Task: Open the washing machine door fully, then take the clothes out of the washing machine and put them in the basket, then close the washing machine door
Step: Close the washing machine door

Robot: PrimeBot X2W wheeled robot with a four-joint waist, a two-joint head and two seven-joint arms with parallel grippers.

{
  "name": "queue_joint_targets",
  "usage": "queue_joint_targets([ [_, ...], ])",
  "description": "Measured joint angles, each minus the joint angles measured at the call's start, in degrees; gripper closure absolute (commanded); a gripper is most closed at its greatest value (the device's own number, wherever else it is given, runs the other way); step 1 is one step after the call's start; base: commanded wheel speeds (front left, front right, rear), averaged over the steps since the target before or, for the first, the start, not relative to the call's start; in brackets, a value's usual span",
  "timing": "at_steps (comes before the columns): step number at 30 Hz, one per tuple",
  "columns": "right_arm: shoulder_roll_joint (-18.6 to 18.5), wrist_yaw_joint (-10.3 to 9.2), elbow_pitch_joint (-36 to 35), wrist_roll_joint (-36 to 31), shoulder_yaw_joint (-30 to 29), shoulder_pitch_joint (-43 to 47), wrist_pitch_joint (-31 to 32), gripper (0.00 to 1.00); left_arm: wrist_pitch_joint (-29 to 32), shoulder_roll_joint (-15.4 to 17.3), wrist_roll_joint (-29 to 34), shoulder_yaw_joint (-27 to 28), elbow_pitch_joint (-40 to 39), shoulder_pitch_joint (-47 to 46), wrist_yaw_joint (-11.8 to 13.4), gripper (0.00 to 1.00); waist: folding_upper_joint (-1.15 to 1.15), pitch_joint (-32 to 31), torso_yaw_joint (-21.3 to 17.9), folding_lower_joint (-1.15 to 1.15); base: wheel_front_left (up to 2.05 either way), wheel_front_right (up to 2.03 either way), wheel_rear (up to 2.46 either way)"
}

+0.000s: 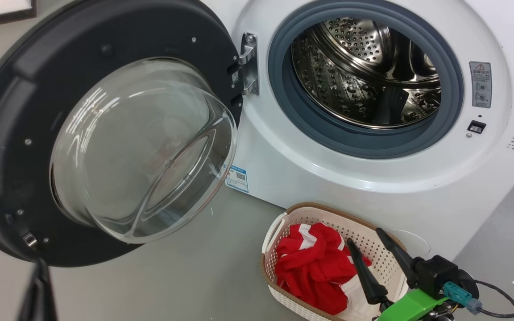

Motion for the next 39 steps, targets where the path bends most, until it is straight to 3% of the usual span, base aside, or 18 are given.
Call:
queue_joint_targets([
  [3,0.03,0.0,-0.33,0.0,-0.46,0.09,0.0,0.0,-0.01,0.49,-0.02,2.46,-5.0,-2.65,-0.59,1.0,0.0,0.02,-0.08,0.0,0.0,0.0,0.0],
  [6,0.12,0.0,-0.69,-0.01,-0.6,0.91,0.0,0.0,-0.09,3.1,-1.1,4.98,-9.21,-6.98,-1.07,1.0,0.0,0.24,-0.11,0.0,0.0,0.0,0.0],
  [11,0.32,0.0,-0.86,-0.04,-0.98,2.14,0.01,0.0,-0.43,12.14,-4.27,6.2,-10.85,-13.88,-1.09,1.0,0.0,0.65,-0.23,0.0,0.0,0.0,0.0],
  [14,0.43,0.0,-1.14,-0.09,-1.7,2.41,0.01,0.0,-0.45,17.63,-7.83,6.2,-8.37,-18.24,-1.1,1.0,0.0,0.94,-0.33,0.0,0.0,0.0,0.0],
  [17,0.44,0.0,-1.38,-0.12,-2.04,2.57,0.01,0.0,-0.48,21.16,-12.72,5.99,-4.1,-22.51,-1.1,1.0,0.0,1.17,-0.39,0.0,0.0,0.0,0.0],
  [23,0.56,0.0,-1.62,-0.25,-2.12,2.8,0.01,0.0,0.12,27.75,-28.24,4.32,10.45,-31.1,-1.1,1.0,0.0,1.77,-0.51,0.0,0.0,0.0,0.0],
  [26,0.6,0.0,-1.69,-0.65,-2.19,3.61,0.01,0.0,4.8,30.96,-36.32,2.56,18.92,-35.29,-1.1,1.0,0.0,2.14,-0.54,0.0,0.0,0.0,0.0],
  [31,0.63,0.0,-1.83,-0.85,-2.32,3.64,0.0,0.0,14.21,33.05,-47.41,0.88,30.54,-43.36,-1.1,1.0,0.0,2.85,-0.51,0.0,0.0,0.0,0.0],
  [34,0.65,0.0,-1.86,-1.15,-2.32,3.63,0.0,0.0,20.5,35.18,-49.54,-1.98,36.53,-46.29,-1.09,1.0,0.0,3.19,-0.52,0.0,0.0,0.0,0.0],
  [39,0.59,0.0,-1.89,-1.43,-2.45,3.63,0.01,0.0,32.06,35.85,-54.66,-4.35,44.11,-50.64,-1.09,1.0,0.0,3.71,-0.7,0.0,0.0,0.0,0.0],
])
